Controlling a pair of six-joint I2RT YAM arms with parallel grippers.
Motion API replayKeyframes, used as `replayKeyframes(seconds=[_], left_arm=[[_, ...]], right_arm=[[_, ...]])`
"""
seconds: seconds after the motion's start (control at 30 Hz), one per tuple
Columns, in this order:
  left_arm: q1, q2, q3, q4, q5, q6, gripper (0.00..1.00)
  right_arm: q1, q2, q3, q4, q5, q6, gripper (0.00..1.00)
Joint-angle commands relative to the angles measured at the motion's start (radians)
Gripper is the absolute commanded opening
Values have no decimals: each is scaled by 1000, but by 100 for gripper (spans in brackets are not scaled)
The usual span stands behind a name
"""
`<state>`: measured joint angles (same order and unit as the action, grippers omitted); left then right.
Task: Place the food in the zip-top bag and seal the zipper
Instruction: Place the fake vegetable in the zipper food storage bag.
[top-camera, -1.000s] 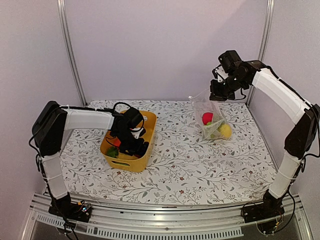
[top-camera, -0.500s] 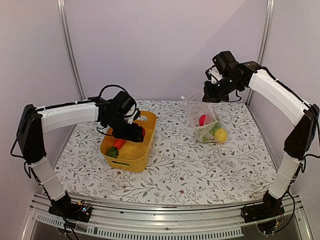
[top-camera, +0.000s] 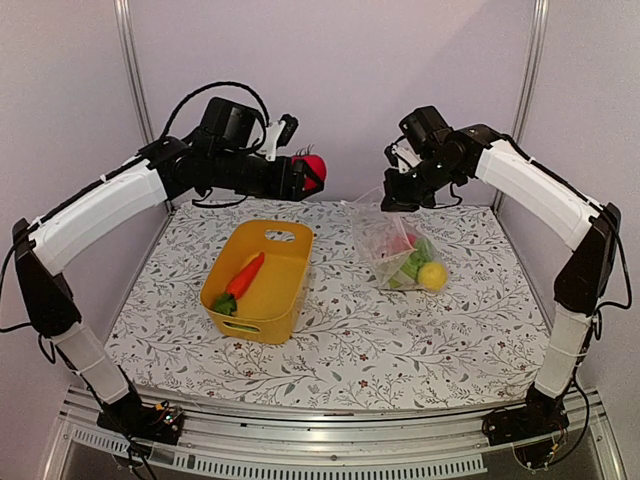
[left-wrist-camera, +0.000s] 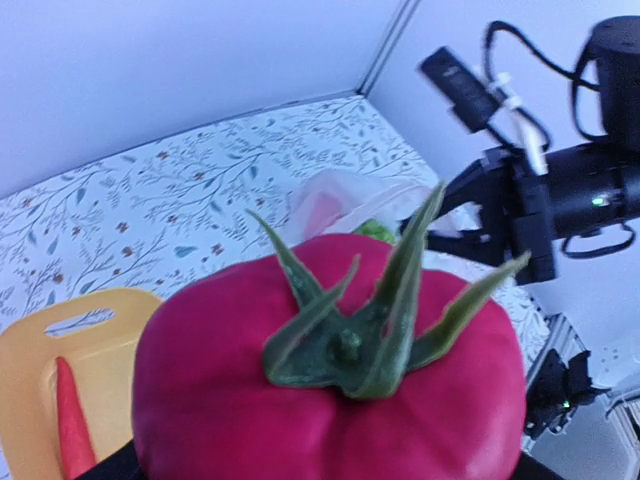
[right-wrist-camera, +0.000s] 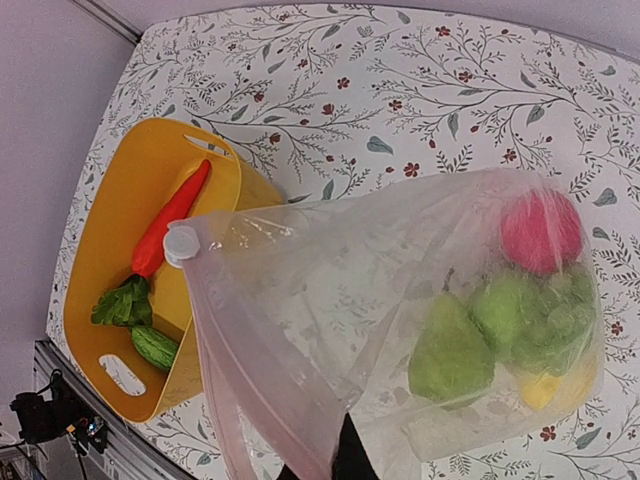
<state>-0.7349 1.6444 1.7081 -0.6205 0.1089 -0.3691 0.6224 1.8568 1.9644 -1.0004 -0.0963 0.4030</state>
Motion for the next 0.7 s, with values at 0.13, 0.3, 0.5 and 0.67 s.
replayKeyframes(seconds=[0.13,0.3,0.5,0.67], left_arm=[[-110,208,184,12,97,-4,52],[-126,302,240,-64,34,-31,73],[-124,331,346,-73,-28,-17,97],[-124,286,392,-73,-56,13,100]], right_arm=[[32,62,122,-9,-57,19,0],[32,44,122,-16,-75,30,0],[31,23,106,-12,-89,43,0],[10,22,100,-2,-120,56,0]])
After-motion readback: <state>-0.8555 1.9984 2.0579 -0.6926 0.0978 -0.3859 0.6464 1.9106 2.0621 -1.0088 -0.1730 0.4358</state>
